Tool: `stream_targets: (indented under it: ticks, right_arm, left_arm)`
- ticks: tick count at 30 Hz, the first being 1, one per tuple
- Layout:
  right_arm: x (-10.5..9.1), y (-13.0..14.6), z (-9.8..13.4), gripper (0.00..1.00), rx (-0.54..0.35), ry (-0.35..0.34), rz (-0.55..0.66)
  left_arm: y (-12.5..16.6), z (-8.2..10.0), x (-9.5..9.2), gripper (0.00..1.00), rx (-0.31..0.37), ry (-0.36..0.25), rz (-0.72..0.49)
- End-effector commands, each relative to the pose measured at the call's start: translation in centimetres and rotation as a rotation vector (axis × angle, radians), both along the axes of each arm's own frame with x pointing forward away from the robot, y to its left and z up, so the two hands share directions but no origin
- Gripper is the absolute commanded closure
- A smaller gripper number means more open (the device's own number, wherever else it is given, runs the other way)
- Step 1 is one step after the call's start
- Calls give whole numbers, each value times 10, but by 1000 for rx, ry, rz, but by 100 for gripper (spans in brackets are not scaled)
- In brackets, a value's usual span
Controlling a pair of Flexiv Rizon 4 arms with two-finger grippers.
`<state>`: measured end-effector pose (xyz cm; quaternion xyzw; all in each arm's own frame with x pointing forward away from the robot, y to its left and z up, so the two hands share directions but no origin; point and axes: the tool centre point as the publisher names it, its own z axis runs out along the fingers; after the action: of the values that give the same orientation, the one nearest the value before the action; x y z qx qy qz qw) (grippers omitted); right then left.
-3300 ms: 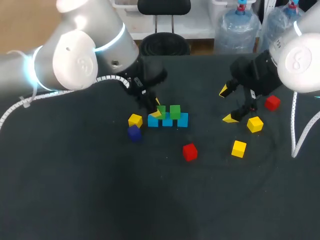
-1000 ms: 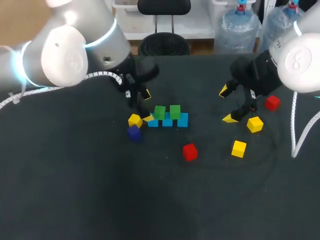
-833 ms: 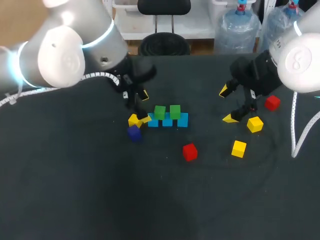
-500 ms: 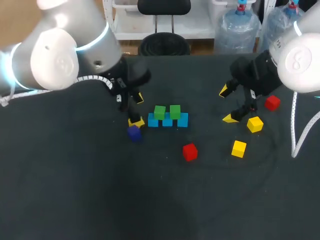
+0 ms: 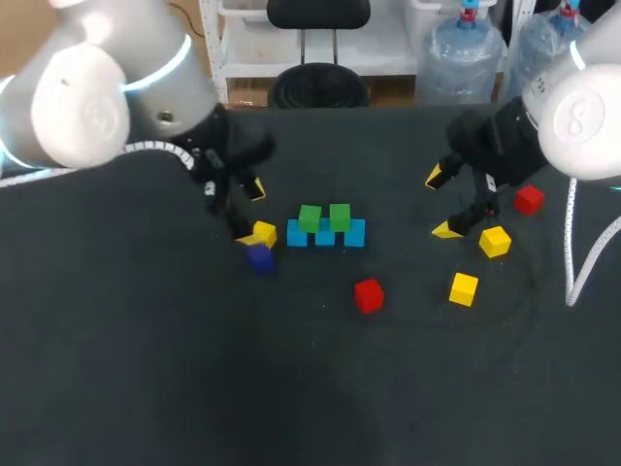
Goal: Place the blue cubes, place green cubes on the blue cubes, place the yellow cubes on the green cubes, then place the red cubes on the yellow cubes, and place purple cube on the red cubes.
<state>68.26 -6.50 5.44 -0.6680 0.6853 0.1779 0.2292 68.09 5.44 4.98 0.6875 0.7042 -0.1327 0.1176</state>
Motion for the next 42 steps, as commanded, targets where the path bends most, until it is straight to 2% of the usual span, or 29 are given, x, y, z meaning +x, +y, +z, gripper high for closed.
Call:
stream_targets:
  ticks: [1,7,10,19,31,42]
  right_arm:
    - [1,0,-1,0,2,0,2]
    - [1,0,-1,0,2,0,2]
    - [1,0,-1,0,2,0,2]
    - [1,0,-1,0,2,0,2]
    - [1,0,-1,0,2,0,2]
    - [-38,-7,10,0,-66,-36,-142]
  left_arm:
    - [23,6,-18,0,-9,-31,34]
    - [40,9,-24,0,-4,-25,60]
    - [45,14,-29,0,-42,-13,65]
    - [54,31,-42,0,-101,-26,129]
    - [54,31,-42,0,-101,-26,129]
    - [54,31,-42,0,-101,-26,129]
